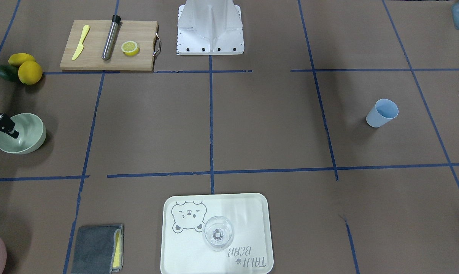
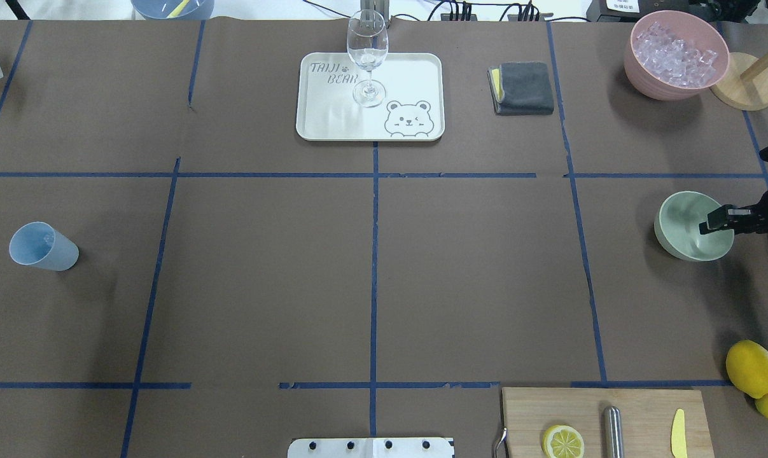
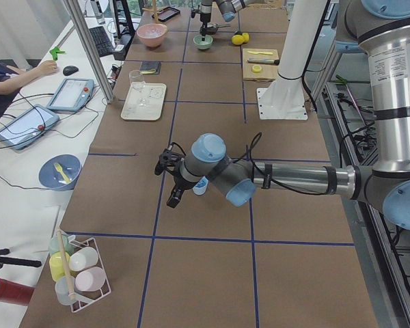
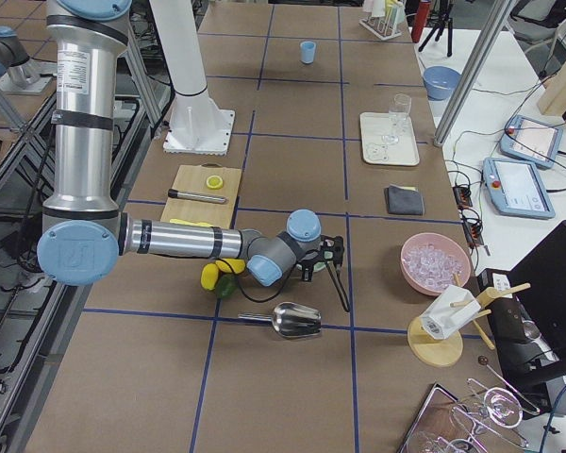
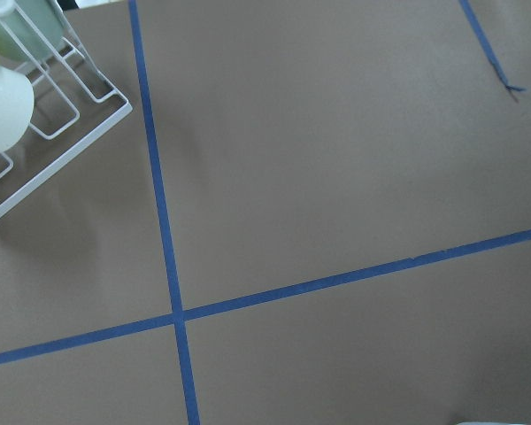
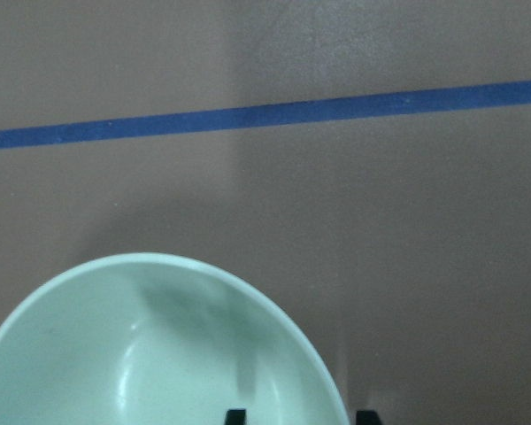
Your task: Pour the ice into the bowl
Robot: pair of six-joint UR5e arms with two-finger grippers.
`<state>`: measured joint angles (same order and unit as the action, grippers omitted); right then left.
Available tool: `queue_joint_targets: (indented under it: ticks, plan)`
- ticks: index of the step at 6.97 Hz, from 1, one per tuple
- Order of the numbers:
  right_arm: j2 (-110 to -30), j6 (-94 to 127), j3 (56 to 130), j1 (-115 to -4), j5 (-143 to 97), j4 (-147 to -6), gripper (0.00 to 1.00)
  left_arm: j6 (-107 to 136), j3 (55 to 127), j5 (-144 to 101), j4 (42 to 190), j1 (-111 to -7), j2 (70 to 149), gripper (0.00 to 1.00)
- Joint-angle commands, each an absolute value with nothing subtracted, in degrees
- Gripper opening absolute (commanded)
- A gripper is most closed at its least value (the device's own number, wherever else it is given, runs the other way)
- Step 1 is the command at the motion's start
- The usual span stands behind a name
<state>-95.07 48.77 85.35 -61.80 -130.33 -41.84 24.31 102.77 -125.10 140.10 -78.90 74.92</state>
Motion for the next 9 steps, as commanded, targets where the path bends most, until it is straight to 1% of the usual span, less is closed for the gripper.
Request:
queue_joint_targets:
  ticks: [1, 2, 3, 4, 5, 6, 7, 9]
  plan:
    - [-95.2, 49.0, 86.4, -61.9, -131.2, -41.8, 0.0, 35.4, 103.4, -118.9, 151.4, -73.5, 71.2, 1.0]
    - [-95.0, 49.1, 88.5, -62.0, -134.0, -43.3, 0.0, 40.2, 104.8, -113.6, 152.0, -69.0, 71.1, 1.0]
    - [-94.7, 49.7, 92.2, -63.0, -136.2, -46.3, 0.0, 44.4, 106.3, -109.0, 152.0, -64.6, 71.0, 1.0]
    - [-93.7, 52.3, 98.8, -63.0, -137.2, -53.1, 0.0, 46.0, 108.2, -103.6, 152.0, -60.5, 70.1, 1.0]
    - [-89.4, 56.6, 105.3, -62.9, -137.3, -62.7, 0.0, 49.6, 110.0, -98.1, 152.1, -55.5, 69.0, 1.0]
    - [-84.1, 60.5, 109.0, -60.1, -136.8, -70.9, 0.0, 56.0, 111.8, -91.7, 152.1, -49.3, 67.3, 1.0]
    - [-78.8, 66.1, 109.2, -55.9, -135.0, -74.1, 0.0, 61.9, 112.2, -84.6, 152.2, -41.9, 66.4, 1.0]
    - [-70.4, 80.5, 109.1, -43.0, -125.9, -74.9, 0.0, 65.9, 112.3, -74.7, 156.2, -33.3, 62.3, 1.0]
